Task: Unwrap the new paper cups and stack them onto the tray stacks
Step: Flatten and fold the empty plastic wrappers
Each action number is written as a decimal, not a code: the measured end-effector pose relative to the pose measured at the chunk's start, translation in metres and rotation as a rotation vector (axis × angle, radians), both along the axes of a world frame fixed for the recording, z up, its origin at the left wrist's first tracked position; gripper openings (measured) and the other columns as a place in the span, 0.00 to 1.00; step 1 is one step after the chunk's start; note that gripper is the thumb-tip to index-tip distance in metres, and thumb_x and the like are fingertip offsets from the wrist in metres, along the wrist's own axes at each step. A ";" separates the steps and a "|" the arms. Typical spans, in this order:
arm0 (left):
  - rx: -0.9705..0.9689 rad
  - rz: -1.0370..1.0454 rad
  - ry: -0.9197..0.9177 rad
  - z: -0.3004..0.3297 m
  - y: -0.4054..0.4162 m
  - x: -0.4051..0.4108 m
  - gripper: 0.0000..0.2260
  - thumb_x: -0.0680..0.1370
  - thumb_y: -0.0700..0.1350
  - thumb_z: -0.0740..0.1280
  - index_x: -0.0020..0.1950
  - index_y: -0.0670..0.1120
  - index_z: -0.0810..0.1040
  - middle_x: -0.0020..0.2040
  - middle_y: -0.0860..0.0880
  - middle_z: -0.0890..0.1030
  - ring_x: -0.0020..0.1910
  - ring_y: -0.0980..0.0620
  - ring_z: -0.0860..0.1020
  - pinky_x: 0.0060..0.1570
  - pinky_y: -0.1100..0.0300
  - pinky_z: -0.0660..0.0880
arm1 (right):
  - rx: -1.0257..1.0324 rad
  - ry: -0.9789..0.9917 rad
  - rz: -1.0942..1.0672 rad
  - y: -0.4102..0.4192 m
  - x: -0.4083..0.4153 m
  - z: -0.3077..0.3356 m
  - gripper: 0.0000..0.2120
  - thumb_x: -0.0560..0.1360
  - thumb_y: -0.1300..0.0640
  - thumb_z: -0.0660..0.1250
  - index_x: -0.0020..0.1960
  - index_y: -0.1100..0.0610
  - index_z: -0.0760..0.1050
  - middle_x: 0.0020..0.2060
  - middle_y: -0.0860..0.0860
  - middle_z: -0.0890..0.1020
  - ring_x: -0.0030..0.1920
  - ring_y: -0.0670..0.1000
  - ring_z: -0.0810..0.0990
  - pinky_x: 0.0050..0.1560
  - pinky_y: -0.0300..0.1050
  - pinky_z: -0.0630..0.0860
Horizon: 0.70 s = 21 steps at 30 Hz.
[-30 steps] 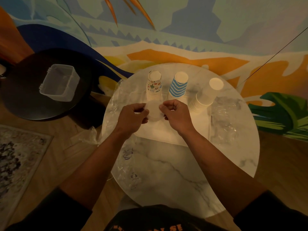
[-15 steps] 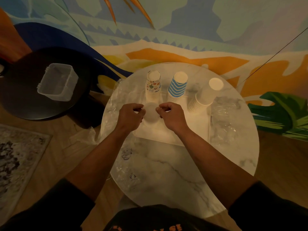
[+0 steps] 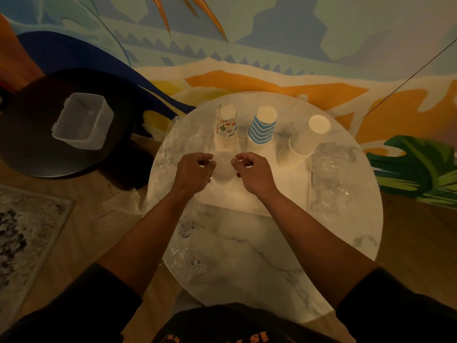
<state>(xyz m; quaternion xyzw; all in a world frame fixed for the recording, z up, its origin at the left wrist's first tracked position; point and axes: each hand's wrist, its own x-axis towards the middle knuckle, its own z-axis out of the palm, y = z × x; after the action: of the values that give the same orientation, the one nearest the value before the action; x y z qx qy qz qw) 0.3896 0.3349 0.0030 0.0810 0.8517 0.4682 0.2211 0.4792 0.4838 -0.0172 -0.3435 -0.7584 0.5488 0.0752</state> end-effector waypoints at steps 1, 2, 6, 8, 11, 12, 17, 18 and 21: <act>-0.006 -0.001 0.001 -0.001 0.000 0.000 0.13 0.79 0.42 0.71 0.64 0.43 0.81 0.48 0.48 0.83 0.41 0.48 0.84 0.42 0.51 0.84 | -0.021 -0.002 -0.002 0.000 -0.001 0.000 0.10 0.77 0.51 0.73 0.54 0.55 0.82 0.41 0.50 0.85 0.38 0.50 0.85 0.48 0.46 0.81; -0.008 -0.001 -0.003 -0.001 -0.001 -0.001 0.13 0.79 0.42 0.71 0.64 0.43 0.82 0.48 0.48 0.83 0.41 0.48 0.84 0.42 0.50 0.85 | -0.038 -0.003 -0.005 -0.001 -0.001 -0.001 0.10 0.77 0.51 0.73 0.54 0.55 0.82 0.41 0.50 0.85 0.39 0.51 0.85 0.49 0.47 0.81; 0.037 0.024 -0.063 -0.002 -0.003 -0.002 0.13 0.79 0.41 0.71 0.64 0.43 0.81 0.51 0.46 0.82 0.45 0.49 0.83 0.43 0.51 0.84 | -0.046 0.005 -0.012 0.000 0.000 -0.002 0.10 0.77 0.50 0.73 0.55 0.55 0.83 0.44 0.46 0.84 0.44 0.46 0.82 0.52 0.46 0.80; 0.062 0.039 -0.126 -0.005 -0.004 -0.002 0.15 0.80 0.43 0.70 0.66 0.44 0.80 0.54 0.46 0.82 0.46 0.51 0.82 0.43 0.52 0.84 | -0.083 -0.002 -0.005 0.000 0.001 -0.002 0.13 0.78 0.49 0.72 0.58 0.54 0.83 0.49 0.46 0.85 0.48 0.45 0.83 0.54 0.50 0.81; 0.080 0.021 -0.221 -0.008 -0.004 0.000 0.17 0.82 0.45 0.67 0.70 0.45 0.76 0.56 0.46 0.82 0.50 0.48 0.82 0.44 0.54 0.84 | -0.230 -0.039 0.021 -0.002 0.005 0.001 0.18 0.80 0.48 0.69 0.67 0.53 0.79 0.57 0.48 0.84 0.55 0.49 0.83 0.53 0.50 0.83; 0.093 0.019 -0.243 -0.009 -0.005 0.001 0.17 0.83 0.46 0.67 0.71 0.45 0.76 0.56 0.46 0.81 0.51 0.46 0.82 0.44 0.54 0.84 | -0.263 -0.042 0.019 -0.003 0.006 0.002 0.18 0.80 0.49 0.68 0.68 0.53 0.78 0.57 0.48 0.84 0.55 0.51 0.84 0.51 0.50 0.84; 0.094 -0.023 -0.256 -0.009 -0.007 -0.001 0.17 0.83 0.46 0.65 0.72 0.44 0.75 0.57 0.45 0.82 0.53 0.44 0.83 0.45 0.53 0.84 | -0.280 -0.042 -0.024 -0.006 0.010 0.003 0.14 0.80 0.49 0.69 0.63 0.53 0.81 0.50 0.47 0.86 0.51 0.57 0.85 0.49 0.54 0.83; 0.093 -0.030 -0.257 -0.009 -0.007 -0.001 0.17 0.83 0.46 0.65 0.71 0.44 0.75 0.57 0.44 0.82 0.53 0.44 0.83 0.45 0.53 0.84 | -0.281 -0.043 -0.027 -0.007 0.012 0.002 0.13 0.80 0.49 0.69 0.62 0.53 0.81 0.49 0.47 0.86 0.51 0.57 0.85 0.49 0.54 0.83; 0.079 -0.046 -0.241 -0.009 -0.009 0.000 0.17 0.83 0.46 0.65 0.72 0.45 0.75 0.58 0.44 0.82 0.53 0.44 0.83 0.46 0.53 0.84 | -0.271 -0.037 -0.024 -0.008 0.014 0.002 0.15 0.80 0.48 0.69 0.63 0.53 0.81 0.50 0.47 0.86 0.51 0.56 0.85 0.49 0.52 0.83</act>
<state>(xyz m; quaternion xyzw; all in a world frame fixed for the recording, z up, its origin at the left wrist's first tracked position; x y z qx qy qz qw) 0.3895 0.3258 -0.0063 0.0525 0.7979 0.5022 0.3291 0.4928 0.4757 -0.0152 -0.3694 -0.6746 0.6388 0.0208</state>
